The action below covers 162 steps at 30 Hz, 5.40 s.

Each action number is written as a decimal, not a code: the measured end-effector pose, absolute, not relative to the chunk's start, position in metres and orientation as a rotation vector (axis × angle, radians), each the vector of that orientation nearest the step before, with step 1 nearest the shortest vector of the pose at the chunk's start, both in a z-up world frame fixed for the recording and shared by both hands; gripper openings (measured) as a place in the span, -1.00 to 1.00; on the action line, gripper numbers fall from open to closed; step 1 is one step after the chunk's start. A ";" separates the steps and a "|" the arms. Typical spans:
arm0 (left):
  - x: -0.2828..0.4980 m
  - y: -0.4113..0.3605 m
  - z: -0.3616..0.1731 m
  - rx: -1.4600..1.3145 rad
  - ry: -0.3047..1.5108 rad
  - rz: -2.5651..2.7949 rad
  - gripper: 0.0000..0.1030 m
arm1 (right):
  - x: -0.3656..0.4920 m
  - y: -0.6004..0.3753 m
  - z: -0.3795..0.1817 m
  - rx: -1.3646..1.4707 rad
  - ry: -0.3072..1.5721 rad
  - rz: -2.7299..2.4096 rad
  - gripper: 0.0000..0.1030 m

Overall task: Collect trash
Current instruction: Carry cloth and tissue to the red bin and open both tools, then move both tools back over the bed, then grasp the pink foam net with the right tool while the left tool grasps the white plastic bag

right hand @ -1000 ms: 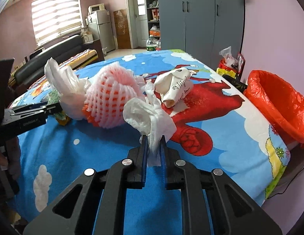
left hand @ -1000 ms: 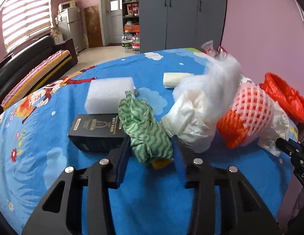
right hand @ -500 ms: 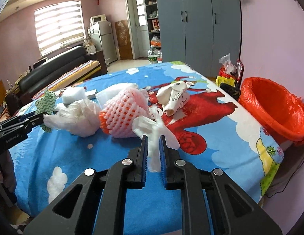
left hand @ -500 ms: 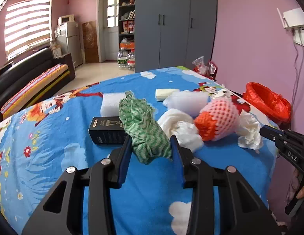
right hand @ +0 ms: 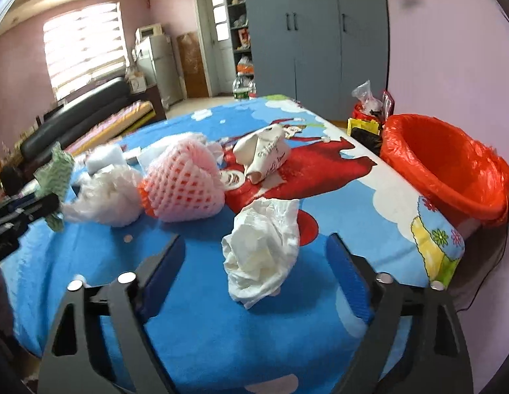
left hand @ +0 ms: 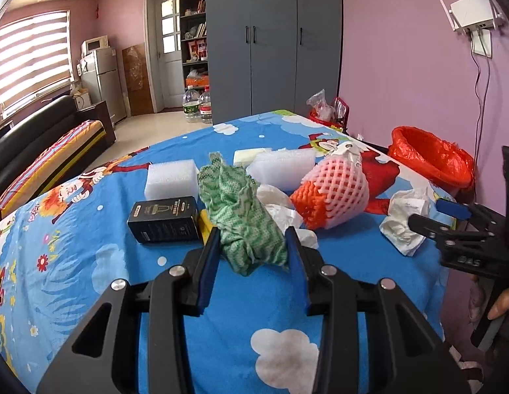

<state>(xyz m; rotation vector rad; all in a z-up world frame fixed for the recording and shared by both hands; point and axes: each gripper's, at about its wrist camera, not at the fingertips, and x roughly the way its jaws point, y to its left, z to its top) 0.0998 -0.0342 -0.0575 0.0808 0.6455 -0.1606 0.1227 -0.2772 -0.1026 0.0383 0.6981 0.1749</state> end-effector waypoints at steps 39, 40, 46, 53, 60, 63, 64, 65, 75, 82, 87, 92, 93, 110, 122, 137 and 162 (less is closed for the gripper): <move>0.132 -0.210 -0.022 0.192 0.573 -0.540 -0.25 | 0.086 -0.413 -0.053 0.141 0.501 -0.028 -0.65; 0.134 -0.219 -0.021 0.195 0.560 -0.555 -0.25 | 0.085 -0.416 -0.051 0.136 0.491 -0.040 -0.65; 0.150 -0.266 -0.017 0.205 0.499 -0.644 -0.25 | 0.087 -0.436 -0.047 0.107 0.446 -0.077 -0.65; 0.184 -0.309 -0.014 0.200 0.463 -0.717 -0.23 | 0.109 -0.467 -0.047 0.080 0.408 -0.135 -0.65; 0.223 -0.352 -0.015 0.202 0.432 -0.793 -0.22 | 0.135 -0.500 -0.050 0.086 0.387 -0.197 -0.65; 0.244 -0.371 -0.019 0.201 0.441 -0.818 -0.22 | 0.148 -0.515 -0.056 0.095 0.388 -0.217 -0.65; 0.250 -0.375 -0.020 0.208 0.440 -0.813 -0.22 | 0.151 -0.518 -0.058 0.096 0.388 -0.222 -0.64; 0.254 -0.379 -0.021 0.212 0.439 -0.813 -0.22 | 0.156 -0.524 -0.060 0.101 0.388 -0.229 -0.64; 0.299 -0.409 -0.048 0.225 0.453 -0.802 0.63 | 0.195 -0.562 -0.092 0.157 0.426 -0.215 0.46; 0.297 -0.383 -0.038 0.196 0.443 -0.747 0.79 | 0.175 -0.562 -0.095 0.164 0.423 -0.233 0.46; 0.265 -0.340 -0.024 0.188 0.431 -0.669 0.91 | 0.149 -0.536 -0.080 0.163 0.413 -0.215 0.46; 0.226 -0.295 -0.018 0.170 0.444 -0.618 0.91 | 0.127 -0.498 -0.074 0.150 0.426 -0.176 0.48; 0.219 -0.288 -0.017 0.169 0.450 -0.614 0.91 | 0.123 -0.490 -0.074 0.159 0.436 -0.164 0.50; 0.101 -0.081 -0.043 0.169 0.518 -0.324 0.91 | 0.119 -0.348 -0.072 0.110 0.566 0.081 0.53; 0.100 0.012 -0.074 0.042 0.589 -0.168 0.91 | 0.147 -0.246 -0.084 -0.001 0.664 0.240 0.56; 0.101 0.013 -0.082 0.027 0.625 -0.200 0.90 | 0.187 -0.200 -0.105 -0.066 0.720 0.353 -0.27; 0.150 -0.061 -0.103 0.140 0.729 -0.281 -0.50 | 0.133 -0.287 -0.073 0.103 0.571 0.292 -0.43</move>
